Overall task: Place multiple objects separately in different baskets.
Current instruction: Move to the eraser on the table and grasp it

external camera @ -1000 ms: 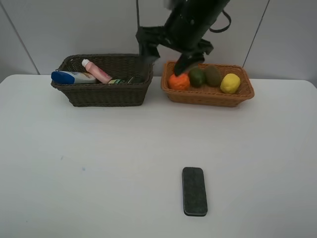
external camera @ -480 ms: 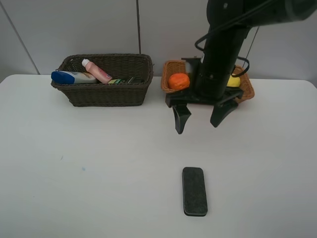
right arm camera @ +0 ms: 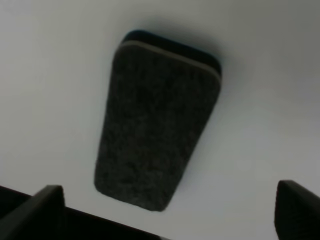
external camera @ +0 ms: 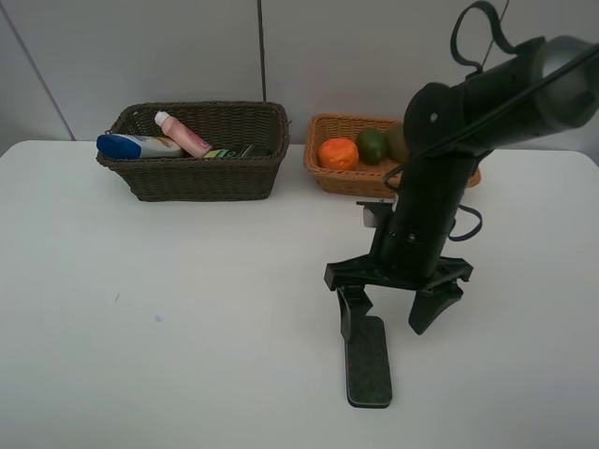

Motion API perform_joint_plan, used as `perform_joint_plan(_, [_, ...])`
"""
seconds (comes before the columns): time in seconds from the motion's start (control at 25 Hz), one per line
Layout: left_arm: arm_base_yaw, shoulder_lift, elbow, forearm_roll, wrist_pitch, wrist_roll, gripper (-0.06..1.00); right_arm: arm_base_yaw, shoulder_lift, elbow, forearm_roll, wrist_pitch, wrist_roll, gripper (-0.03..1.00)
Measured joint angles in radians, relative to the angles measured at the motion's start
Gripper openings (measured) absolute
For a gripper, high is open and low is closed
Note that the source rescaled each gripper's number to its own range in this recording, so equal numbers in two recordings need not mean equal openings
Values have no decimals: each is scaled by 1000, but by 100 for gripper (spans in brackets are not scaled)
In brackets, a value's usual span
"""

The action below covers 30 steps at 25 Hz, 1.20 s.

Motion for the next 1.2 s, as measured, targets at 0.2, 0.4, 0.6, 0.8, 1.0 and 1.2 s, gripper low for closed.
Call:
perform_joint_plan(0.2, [0,0,0,0,0,0,100,33,0,91,43,-137,1,98])
perform_joint_plan(0.4, [0,0,0,0,0,0,100,61,0,104,69,-223,10,98])
perform_joint_plan(0.6, [0,0,0,0,0,0,100,61,0,104,64,-282,28,98])
perform_joint_plan(0.8, [0,0,0,0,0,0,100,61,20,104,56,-318,34,98])
perform_joint_plan(1.0, [0,0,0,0,0,0,100,61,56,104,51,-322,34,98])
perform_joint_plan(1.2, [0,0,0,0,0,0,100,61,62,100,44,-320,38,95])
